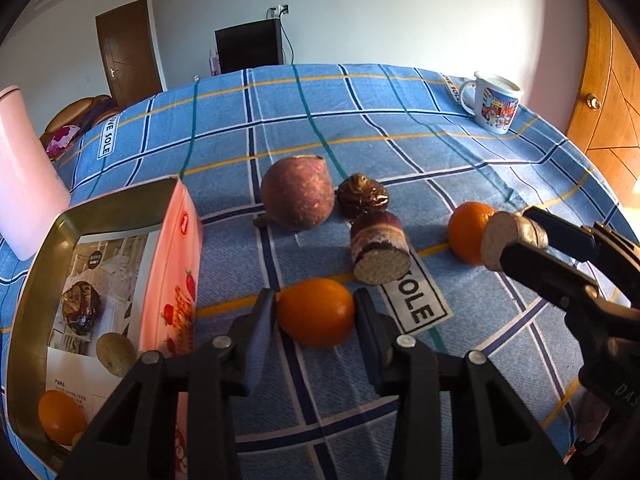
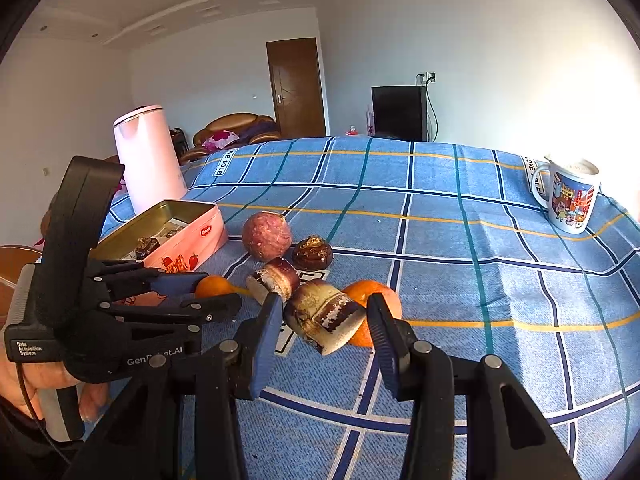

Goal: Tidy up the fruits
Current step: 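Grasp the orange with the left tool while the right tool grasps the wrapped cylinder, then carry the orange and the wrapped cylinder over the pink tin box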

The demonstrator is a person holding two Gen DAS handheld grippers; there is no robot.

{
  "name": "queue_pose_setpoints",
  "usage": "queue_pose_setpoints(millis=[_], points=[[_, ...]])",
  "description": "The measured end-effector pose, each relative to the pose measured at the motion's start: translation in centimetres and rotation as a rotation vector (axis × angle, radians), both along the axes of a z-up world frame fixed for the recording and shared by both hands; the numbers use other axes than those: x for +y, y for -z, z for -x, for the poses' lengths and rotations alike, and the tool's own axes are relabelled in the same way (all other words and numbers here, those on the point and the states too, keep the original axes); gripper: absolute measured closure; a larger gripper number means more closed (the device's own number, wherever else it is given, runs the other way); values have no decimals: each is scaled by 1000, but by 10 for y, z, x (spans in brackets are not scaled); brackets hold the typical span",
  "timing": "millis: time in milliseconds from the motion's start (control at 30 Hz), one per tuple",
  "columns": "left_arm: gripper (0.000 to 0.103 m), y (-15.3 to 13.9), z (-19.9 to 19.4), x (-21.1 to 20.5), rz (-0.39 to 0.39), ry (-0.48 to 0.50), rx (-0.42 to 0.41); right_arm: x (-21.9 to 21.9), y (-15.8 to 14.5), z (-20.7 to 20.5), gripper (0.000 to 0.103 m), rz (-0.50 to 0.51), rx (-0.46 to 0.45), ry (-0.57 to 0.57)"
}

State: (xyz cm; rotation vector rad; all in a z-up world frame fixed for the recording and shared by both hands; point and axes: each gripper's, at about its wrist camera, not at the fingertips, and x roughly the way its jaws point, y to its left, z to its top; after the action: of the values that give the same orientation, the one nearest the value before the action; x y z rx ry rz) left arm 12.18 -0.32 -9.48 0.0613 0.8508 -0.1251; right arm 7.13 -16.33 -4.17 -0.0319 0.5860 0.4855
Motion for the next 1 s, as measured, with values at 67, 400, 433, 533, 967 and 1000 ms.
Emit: queue_pose_setpoints(millis=[67, 400, 433, 533, 967, 1000], points=[[61, -1, 2, 1, 10, 9, -4, 0, 0, 0, 57, -1, -1, -1], [62, -15, 18, 0, 44, 36, -105, -1, -2, 4, 57, -6, -27, -9], [62, -17, 20, 0, 45, 35, -117, -1, -2, 5, 57, -7, -33, -10], [62, -21, 24, -1, 43, 32, -151, -2, -4, 8, 57, -12, -51, -12], [62, -34, 46, 4, 41, -15, -302, -3, -11, 23, 57, -25, -144, -25], [62, -35, 48, 4, 37, -18, -312, -3, -12, 23, 57, -26, -149, -25]])
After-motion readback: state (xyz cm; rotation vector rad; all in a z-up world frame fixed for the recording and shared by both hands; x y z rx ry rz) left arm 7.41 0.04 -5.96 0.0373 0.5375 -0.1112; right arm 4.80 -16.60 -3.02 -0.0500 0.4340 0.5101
